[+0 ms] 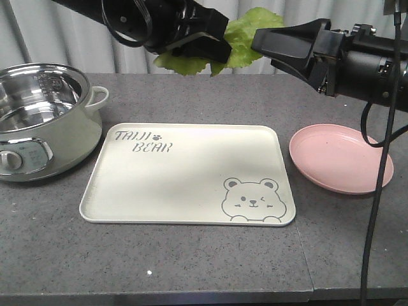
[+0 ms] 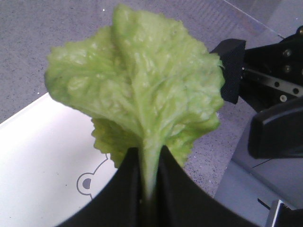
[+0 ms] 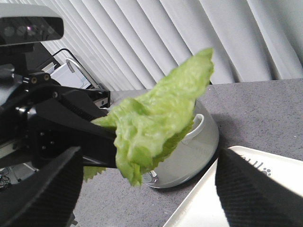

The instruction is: Transfer vegetables to tray and serve

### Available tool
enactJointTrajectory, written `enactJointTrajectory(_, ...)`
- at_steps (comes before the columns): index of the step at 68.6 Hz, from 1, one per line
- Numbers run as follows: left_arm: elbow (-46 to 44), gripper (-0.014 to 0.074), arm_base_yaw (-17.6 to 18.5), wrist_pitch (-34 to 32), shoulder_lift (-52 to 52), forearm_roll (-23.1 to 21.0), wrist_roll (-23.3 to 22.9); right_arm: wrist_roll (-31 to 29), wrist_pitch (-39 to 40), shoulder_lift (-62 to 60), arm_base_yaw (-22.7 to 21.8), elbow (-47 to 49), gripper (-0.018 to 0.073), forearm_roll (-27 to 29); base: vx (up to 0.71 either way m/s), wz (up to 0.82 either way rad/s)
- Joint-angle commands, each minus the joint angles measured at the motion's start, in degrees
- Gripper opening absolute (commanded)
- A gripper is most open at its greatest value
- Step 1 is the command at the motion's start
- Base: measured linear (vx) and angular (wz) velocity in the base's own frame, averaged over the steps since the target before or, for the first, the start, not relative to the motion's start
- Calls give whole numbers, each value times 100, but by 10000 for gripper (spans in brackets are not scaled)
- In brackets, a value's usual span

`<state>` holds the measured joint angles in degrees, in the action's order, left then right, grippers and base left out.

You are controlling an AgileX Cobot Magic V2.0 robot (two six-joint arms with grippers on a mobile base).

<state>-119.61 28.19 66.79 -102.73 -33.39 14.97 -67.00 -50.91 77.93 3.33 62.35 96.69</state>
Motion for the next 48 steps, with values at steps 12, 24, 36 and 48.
enactJointTrajectory(12,-96,-7,268,-235,234,-240,40,-16,137,-163,-5,187,549,749,0,0)
enactJointTrajectory(24,-96,-7,431,-240,217,-242,69,-9,130,-163,-5,187,536,749,0,0)
enactJointTrajectory(36,-96,-7,431,-217,217,-242,76,31,207,-163,-5,187,361,749,0,0)
enactJointTrajectory(48,-96,-5,431,-132,217,-236,76,31,231,-163,-5,187,42,749,0,0)
